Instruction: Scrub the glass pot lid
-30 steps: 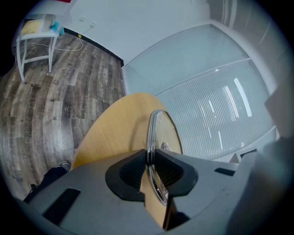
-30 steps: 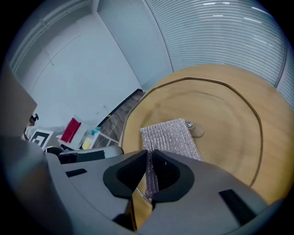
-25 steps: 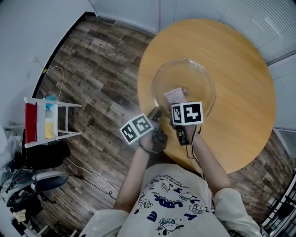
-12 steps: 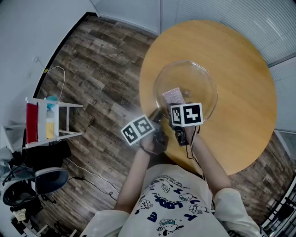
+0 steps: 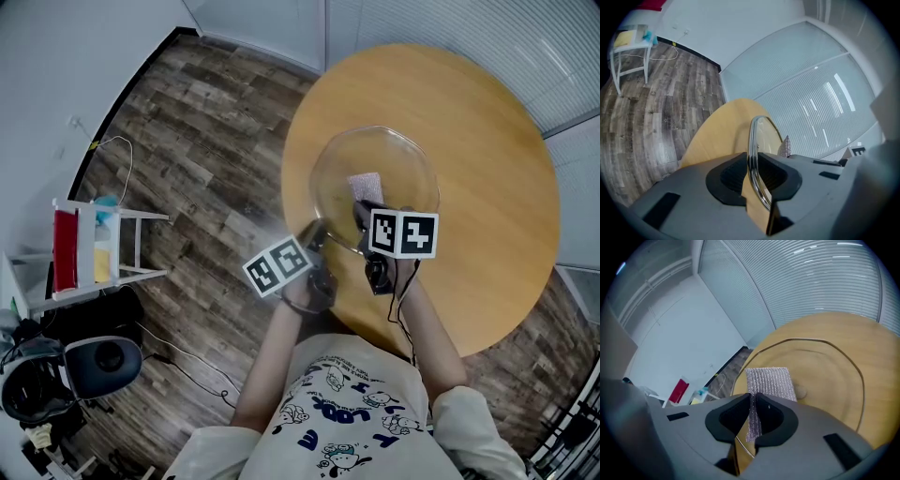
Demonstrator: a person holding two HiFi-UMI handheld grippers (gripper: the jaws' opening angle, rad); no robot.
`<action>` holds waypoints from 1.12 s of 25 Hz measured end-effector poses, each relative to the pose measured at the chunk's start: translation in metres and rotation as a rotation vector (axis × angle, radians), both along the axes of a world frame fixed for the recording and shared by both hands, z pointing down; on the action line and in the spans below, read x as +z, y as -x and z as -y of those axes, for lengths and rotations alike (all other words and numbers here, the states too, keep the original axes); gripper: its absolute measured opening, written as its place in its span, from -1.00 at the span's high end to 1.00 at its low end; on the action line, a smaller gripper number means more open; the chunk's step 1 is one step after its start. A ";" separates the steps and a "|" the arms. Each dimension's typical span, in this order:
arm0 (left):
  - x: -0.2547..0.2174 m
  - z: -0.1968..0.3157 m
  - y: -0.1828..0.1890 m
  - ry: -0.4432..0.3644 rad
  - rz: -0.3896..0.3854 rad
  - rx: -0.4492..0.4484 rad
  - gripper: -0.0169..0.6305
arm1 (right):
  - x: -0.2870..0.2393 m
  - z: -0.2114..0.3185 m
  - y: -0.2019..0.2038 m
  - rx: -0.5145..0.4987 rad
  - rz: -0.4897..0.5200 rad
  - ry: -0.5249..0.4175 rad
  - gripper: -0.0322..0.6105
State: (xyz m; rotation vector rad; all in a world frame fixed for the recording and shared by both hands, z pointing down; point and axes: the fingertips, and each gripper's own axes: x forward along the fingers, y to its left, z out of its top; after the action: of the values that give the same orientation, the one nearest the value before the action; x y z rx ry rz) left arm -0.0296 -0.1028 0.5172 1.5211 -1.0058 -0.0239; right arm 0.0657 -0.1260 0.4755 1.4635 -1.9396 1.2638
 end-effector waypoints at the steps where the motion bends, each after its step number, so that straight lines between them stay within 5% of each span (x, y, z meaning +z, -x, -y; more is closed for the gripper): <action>1: -0.003 0.003 0.002 -0.009 0.001 -0.006 0.74 | -0.006 0.002 -0.004 0.011 0.001 -0.013 0.73; 9: -0.022 0.014 0.026 -0.087 0.091 -0.031 0.73 | -0.026 0.004 -0.026 0.053 -0.010 -0.108 0.73; 28: -0.149 0.029 -0.005 -0.587 0.477 0.069 0.74 | -0.097 -0.008 -0.026 0.011 -0.197 -0.429 0.73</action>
State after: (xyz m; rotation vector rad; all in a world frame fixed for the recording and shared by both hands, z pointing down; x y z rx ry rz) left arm -0.0248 -0.1317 0.3682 2.1600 -1.4019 0.1063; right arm 0.0920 -0.1175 0.3788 1.7238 -2.1516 0.6970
